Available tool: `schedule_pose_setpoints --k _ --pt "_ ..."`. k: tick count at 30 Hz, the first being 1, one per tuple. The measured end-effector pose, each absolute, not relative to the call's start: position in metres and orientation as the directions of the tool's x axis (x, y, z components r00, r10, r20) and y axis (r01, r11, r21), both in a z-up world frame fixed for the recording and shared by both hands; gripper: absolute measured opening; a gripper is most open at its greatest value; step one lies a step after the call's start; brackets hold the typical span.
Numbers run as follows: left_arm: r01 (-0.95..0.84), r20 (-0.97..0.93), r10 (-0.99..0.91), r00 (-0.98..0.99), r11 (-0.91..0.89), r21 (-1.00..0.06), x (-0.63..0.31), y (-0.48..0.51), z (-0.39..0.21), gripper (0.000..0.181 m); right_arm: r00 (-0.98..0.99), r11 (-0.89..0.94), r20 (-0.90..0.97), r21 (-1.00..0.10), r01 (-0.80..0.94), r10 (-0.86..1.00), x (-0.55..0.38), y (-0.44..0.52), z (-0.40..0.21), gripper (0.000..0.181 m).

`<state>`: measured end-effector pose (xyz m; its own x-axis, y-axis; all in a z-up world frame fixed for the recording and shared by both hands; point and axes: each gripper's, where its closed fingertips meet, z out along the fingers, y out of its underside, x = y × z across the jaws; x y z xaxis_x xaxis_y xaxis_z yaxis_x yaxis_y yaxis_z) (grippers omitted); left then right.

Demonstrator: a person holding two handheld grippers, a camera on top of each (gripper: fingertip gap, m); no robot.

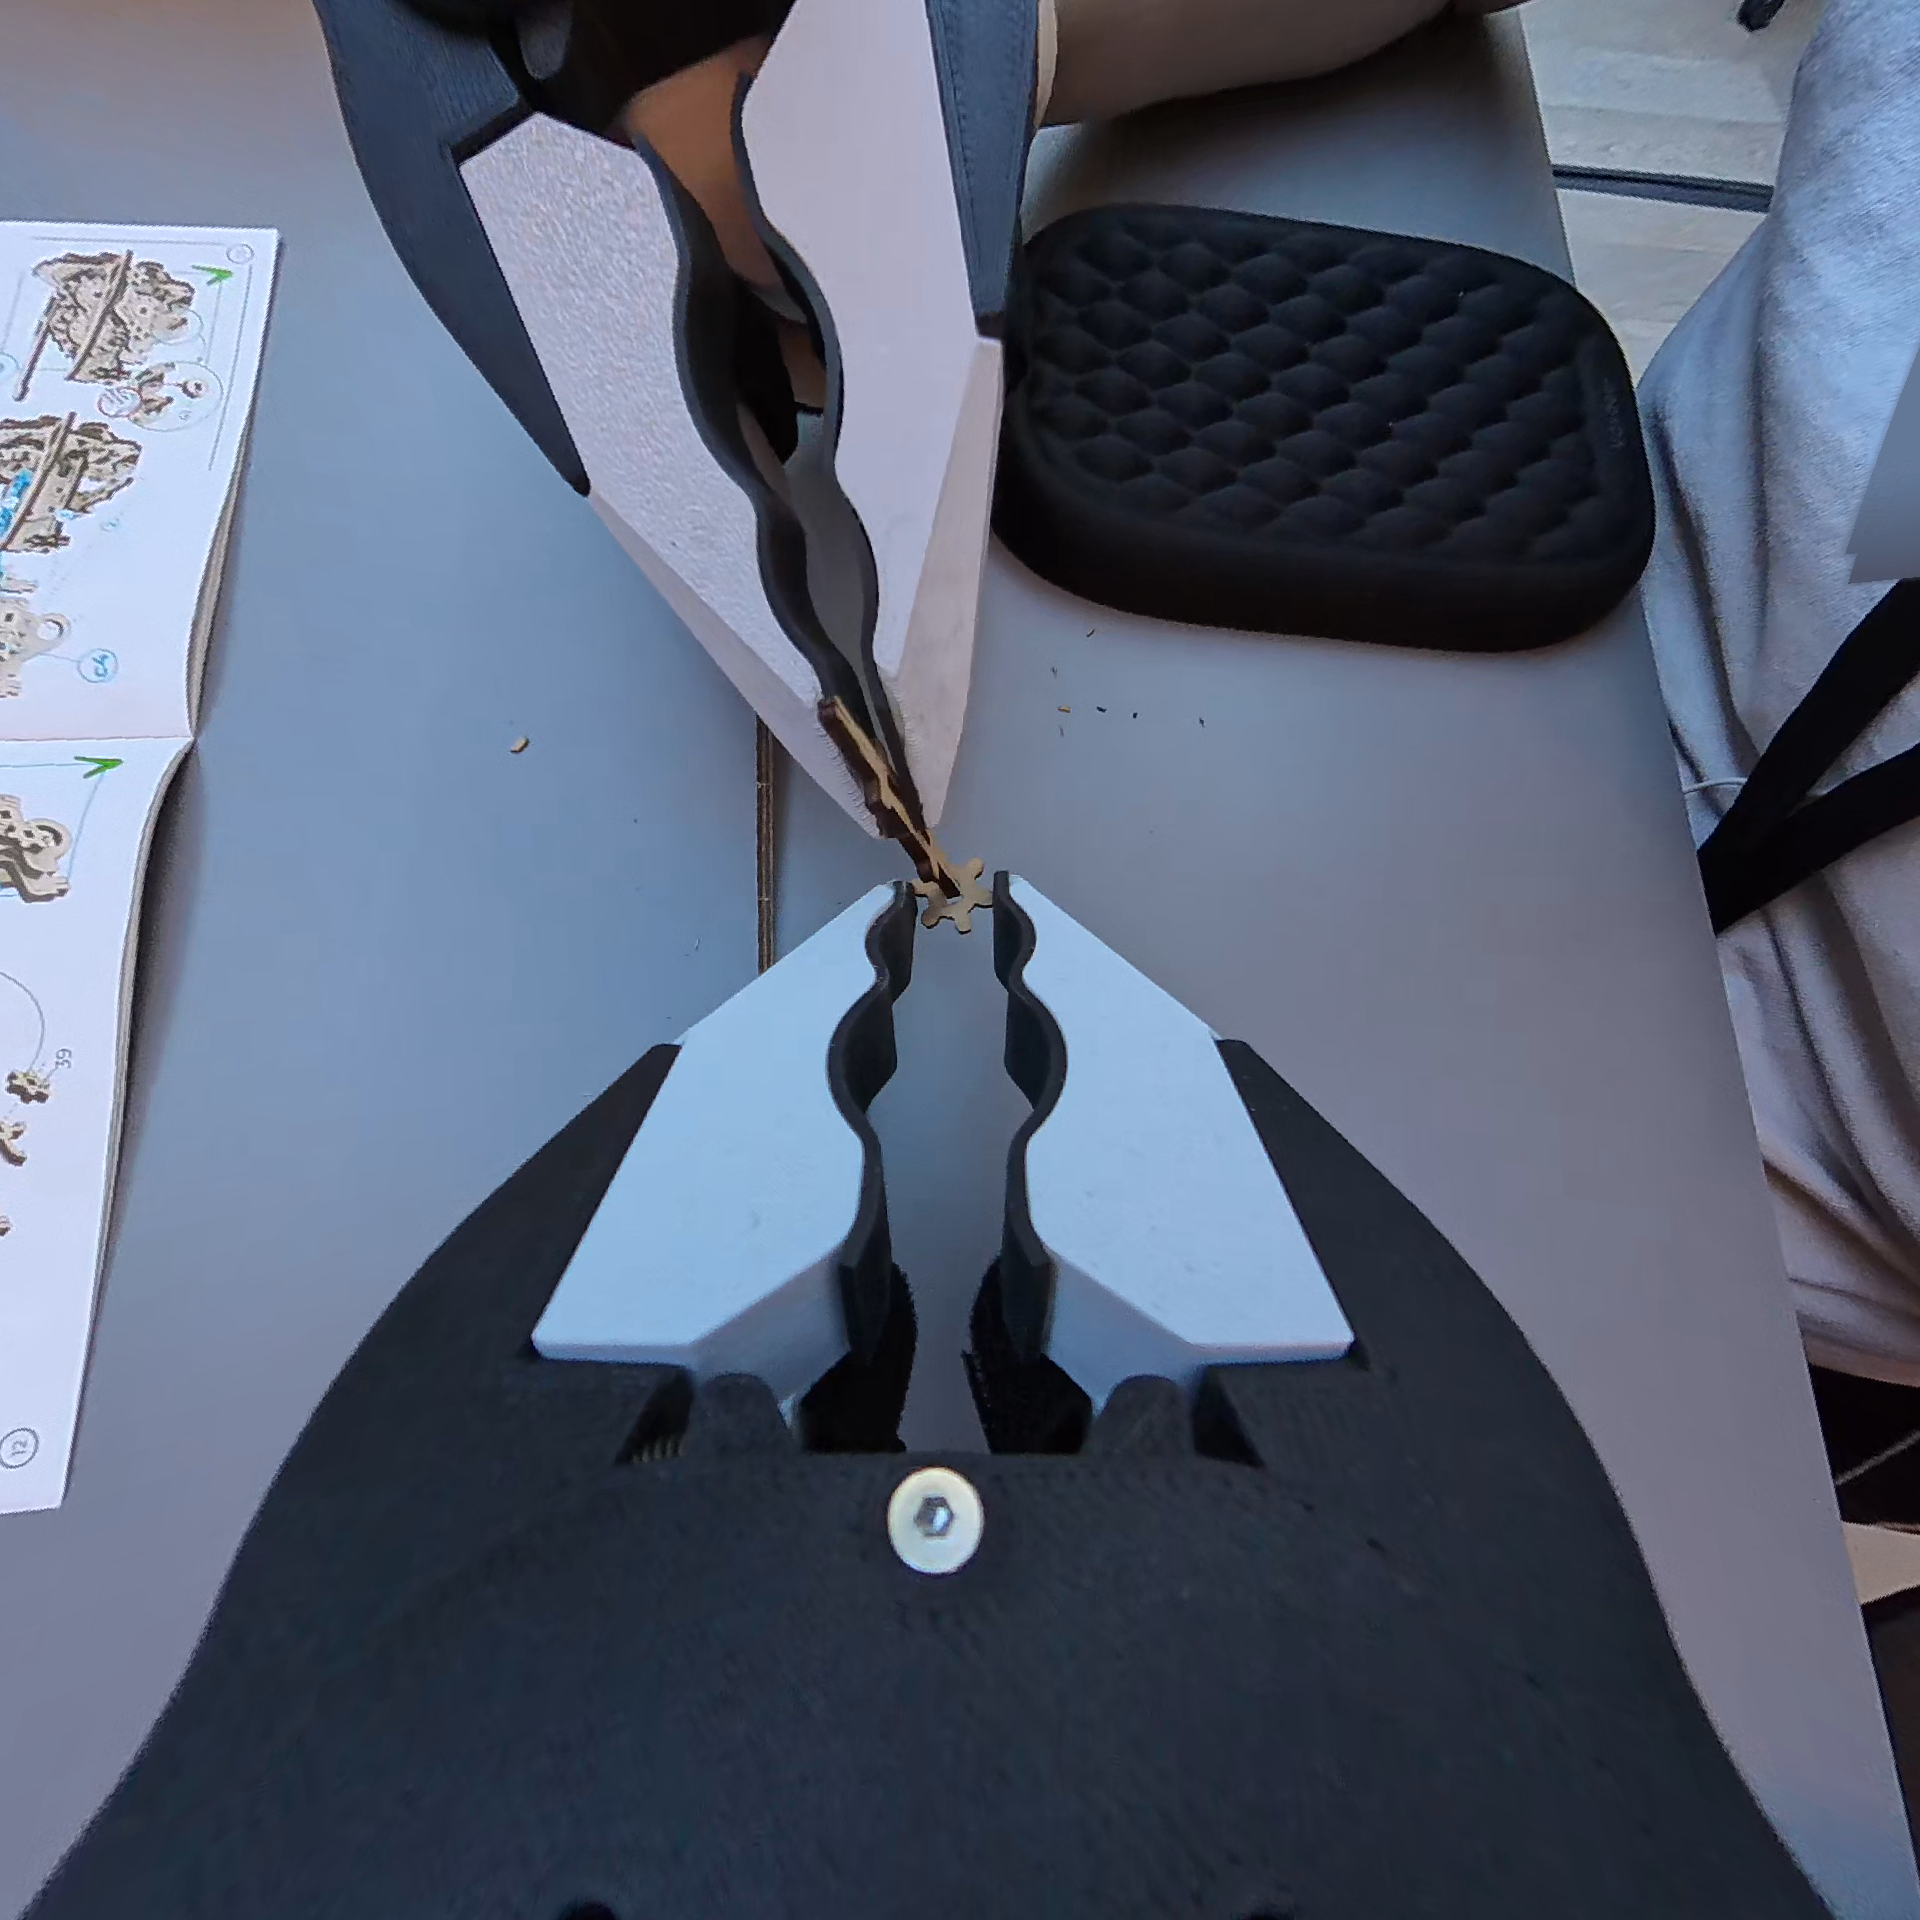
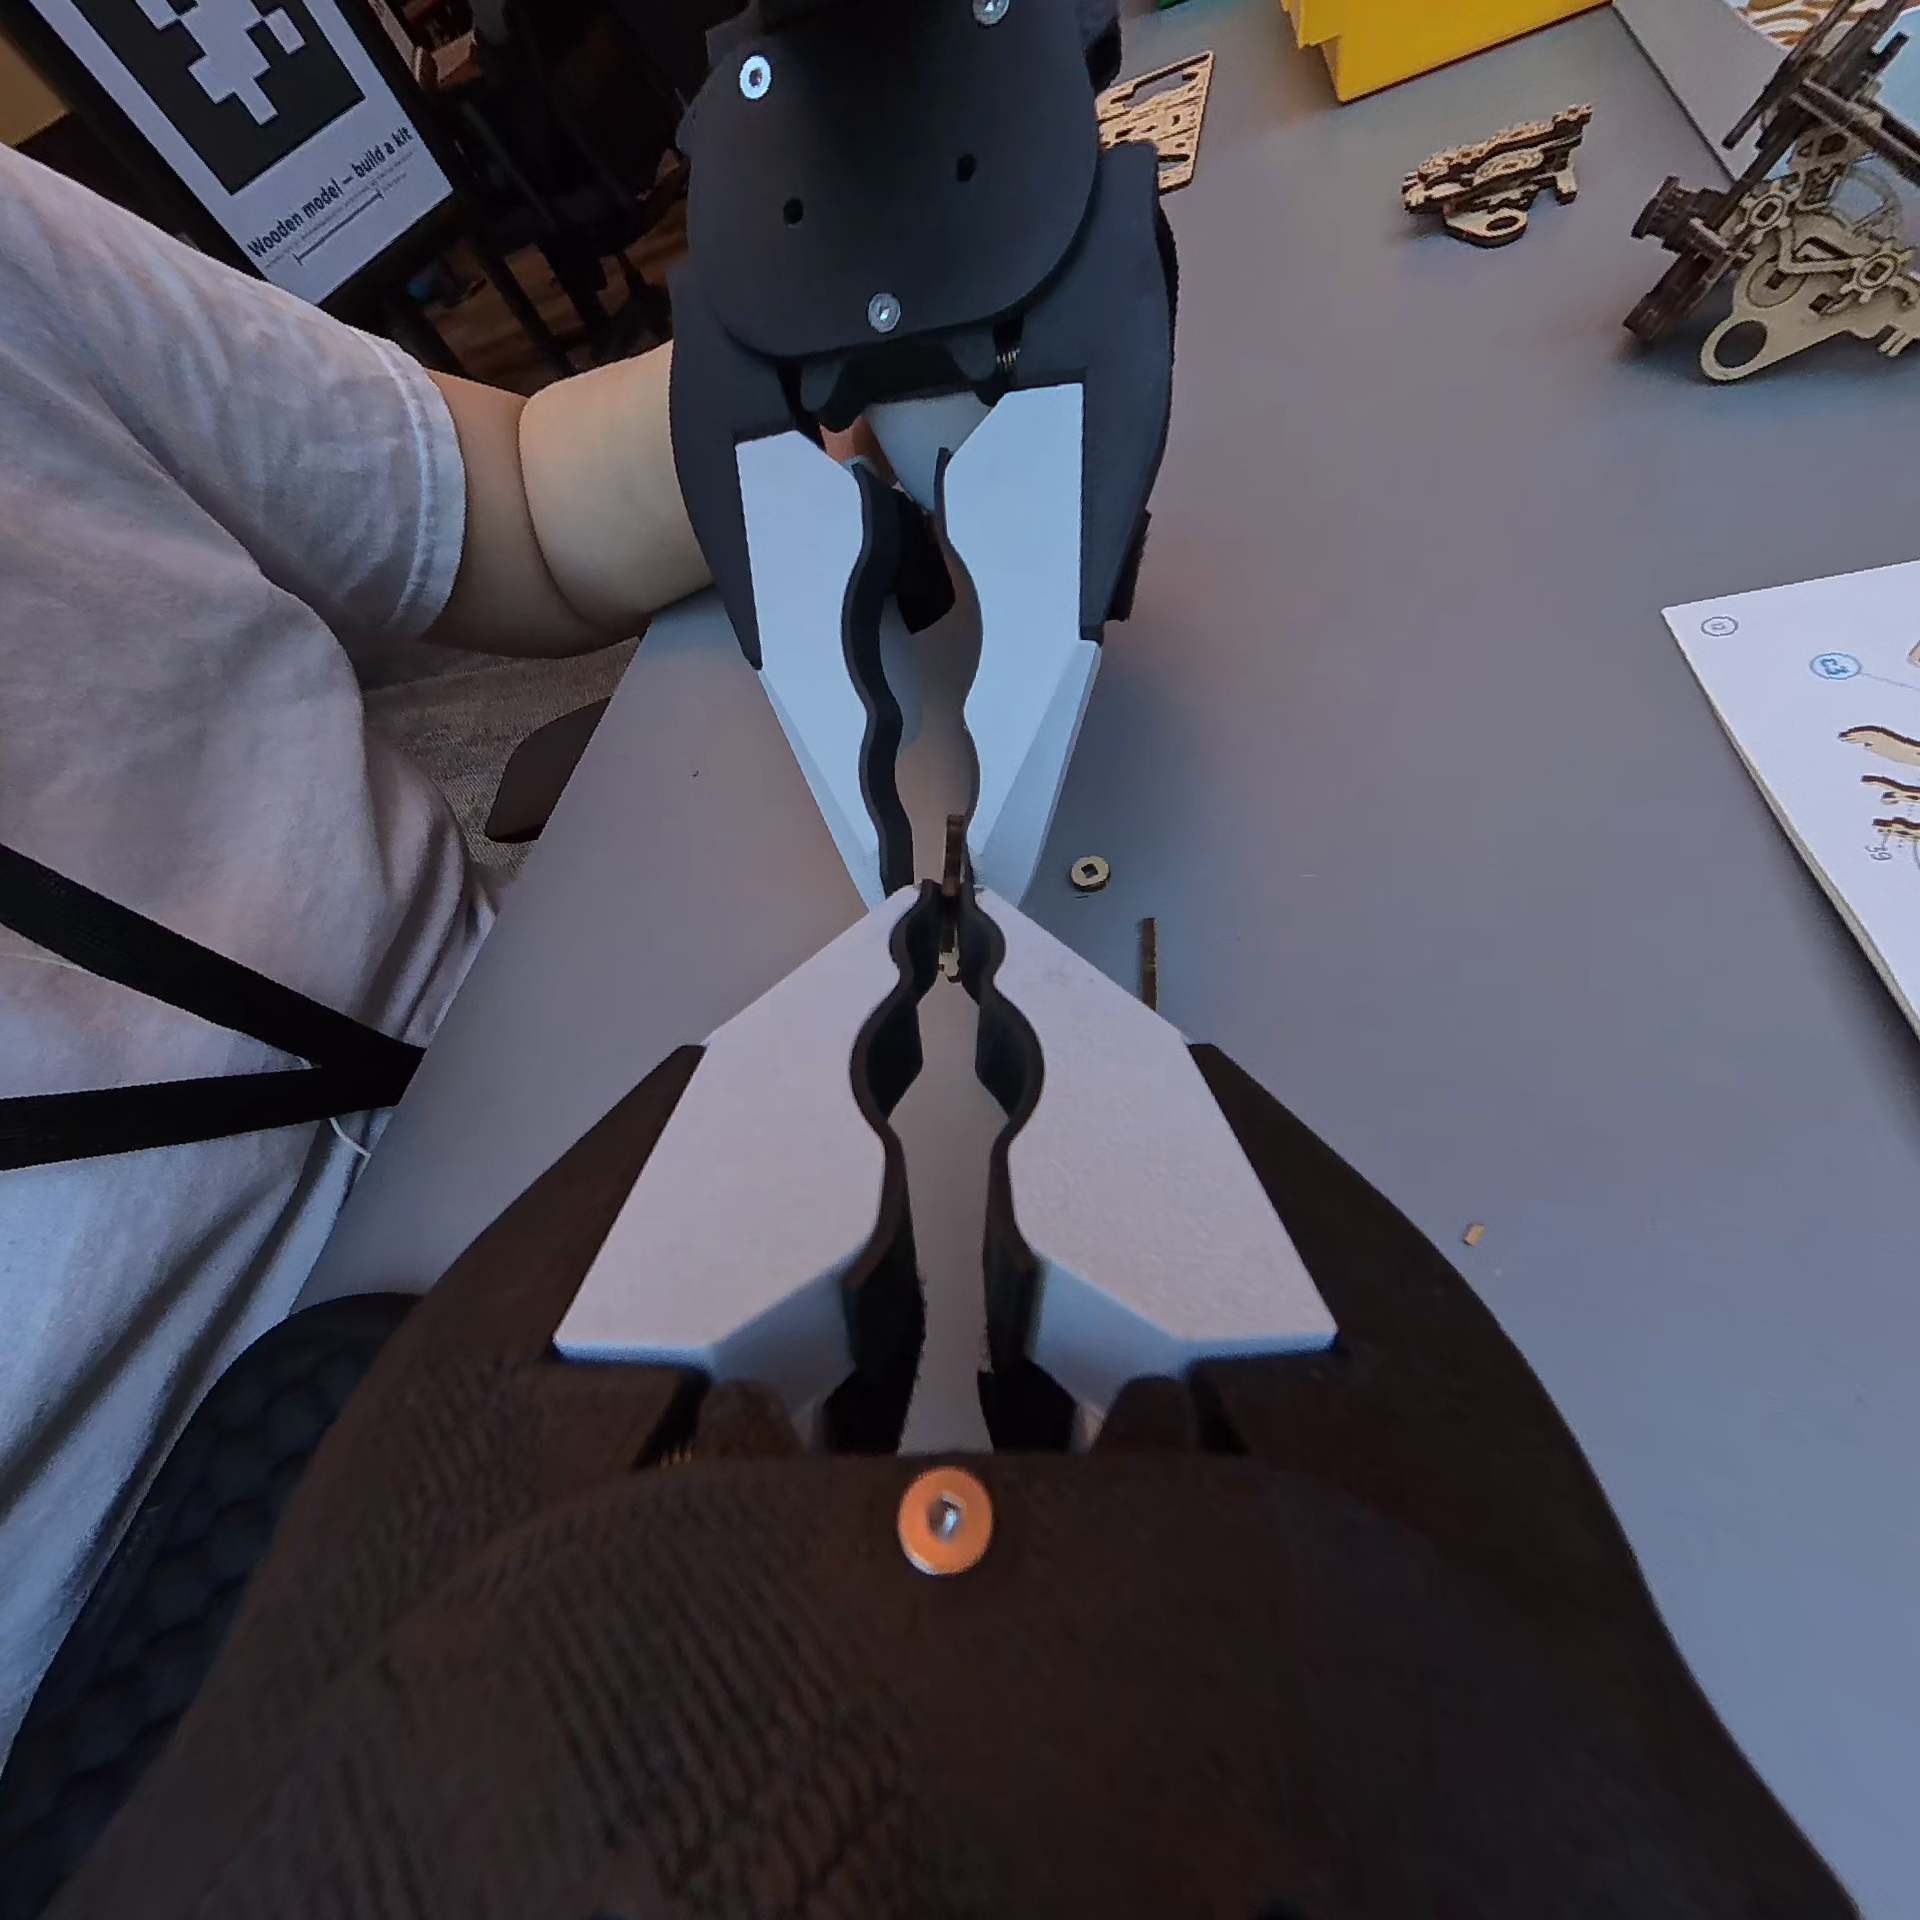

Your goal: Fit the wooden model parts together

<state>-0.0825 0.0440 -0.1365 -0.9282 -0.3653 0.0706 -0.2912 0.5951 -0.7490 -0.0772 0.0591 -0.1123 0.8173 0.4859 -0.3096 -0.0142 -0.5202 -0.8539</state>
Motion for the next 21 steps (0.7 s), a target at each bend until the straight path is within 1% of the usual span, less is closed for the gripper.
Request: schedule_pose_setpoints --k 5,9,15,21 --pt "-0.232 0.014 -0.328 -0.945 0.637 -0.735 -0.087 0.041 -0.140 0.013 0.824 -0.538 -0.276 -0.842 0.040 0.494 -0.083 0.058 -0.117 0.001" --pt "-0.251 0.041 -0.330 -0.943 0.625 -0.739 -0.087 0.041 -0.140 0.013 0.830 -0.535 -0.250 -0.842 0.068 0.499 -0.084 0.056 -0.116 0.001" --pt "-0.285 0.104 -0.330 -0.938 0.567 -0.773 -0.088 0.036 -0.131 0.013 0.816 -0.543 -0.300 -0.839 0.020 0.494 -0.083 0.052 -0.109 0.001" --pt "-0.340 0.160 -0.351 -0.923 0.544 -0.767 -0.087 0.031 -0.131 0.012 0.829 -0.603 -0.344 -0.797 -0.009 0.442 -0.083 0.051 -0.109 0.001"
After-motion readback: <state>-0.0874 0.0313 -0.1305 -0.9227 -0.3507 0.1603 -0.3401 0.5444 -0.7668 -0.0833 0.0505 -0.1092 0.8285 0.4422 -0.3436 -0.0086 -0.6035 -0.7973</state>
